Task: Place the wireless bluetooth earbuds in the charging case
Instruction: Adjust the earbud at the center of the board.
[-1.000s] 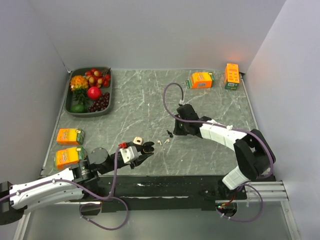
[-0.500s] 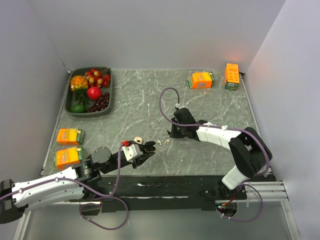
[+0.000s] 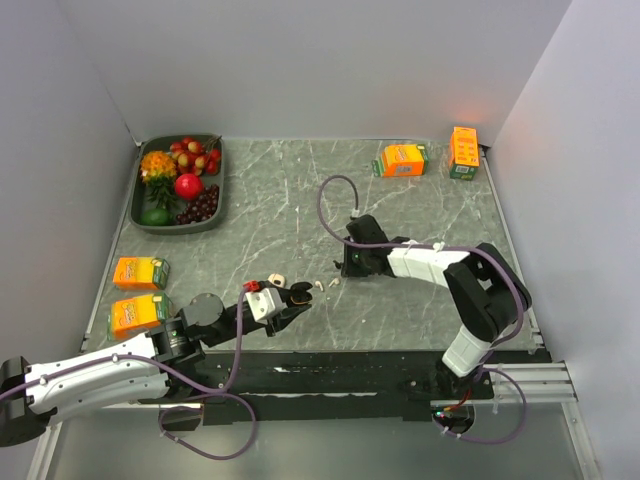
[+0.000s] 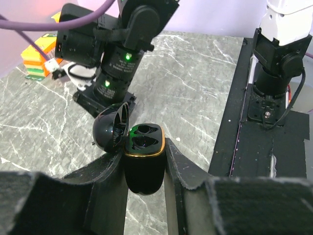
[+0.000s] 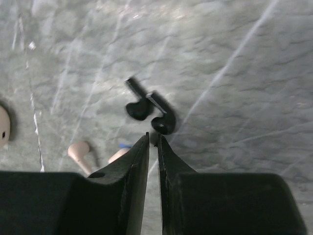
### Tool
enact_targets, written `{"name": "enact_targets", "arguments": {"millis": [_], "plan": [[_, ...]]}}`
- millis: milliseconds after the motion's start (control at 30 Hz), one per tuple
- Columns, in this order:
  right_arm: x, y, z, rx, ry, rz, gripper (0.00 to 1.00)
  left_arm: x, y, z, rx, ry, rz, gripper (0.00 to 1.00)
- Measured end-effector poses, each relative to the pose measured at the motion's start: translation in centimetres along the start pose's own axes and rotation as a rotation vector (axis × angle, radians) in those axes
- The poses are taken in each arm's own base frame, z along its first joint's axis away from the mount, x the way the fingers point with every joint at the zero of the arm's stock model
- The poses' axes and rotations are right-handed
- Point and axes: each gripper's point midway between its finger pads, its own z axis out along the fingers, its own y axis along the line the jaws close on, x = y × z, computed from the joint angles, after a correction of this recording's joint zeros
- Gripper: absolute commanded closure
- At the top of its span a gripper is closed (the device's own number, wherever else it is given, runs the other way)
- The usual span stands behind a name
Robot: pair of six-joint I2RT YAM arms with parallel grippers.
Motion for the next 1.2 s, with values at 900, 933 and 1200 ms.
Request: {"name": "enact_targets", "arguments": {"millis": [900,933,1200], "plan": [[-2.0,-2.2,-0.8,0.099,-0.049,0.074,1.0,-0.5,0.1,-0.2,-0.006,-0.017,-0.001,0.99],[-1.9,-2.1,-0.8,0.094,-0.047,0.071,1.0,-0.5,0.1,-0.2,-0.006,-0.016,-0.001,0.99],[-1.6,-1.4,0.5,0.085,-0.012,0.065,1.0,-0.4,0.1,-0.2,-0.005,-0.012,-0.001,0.99]]}}
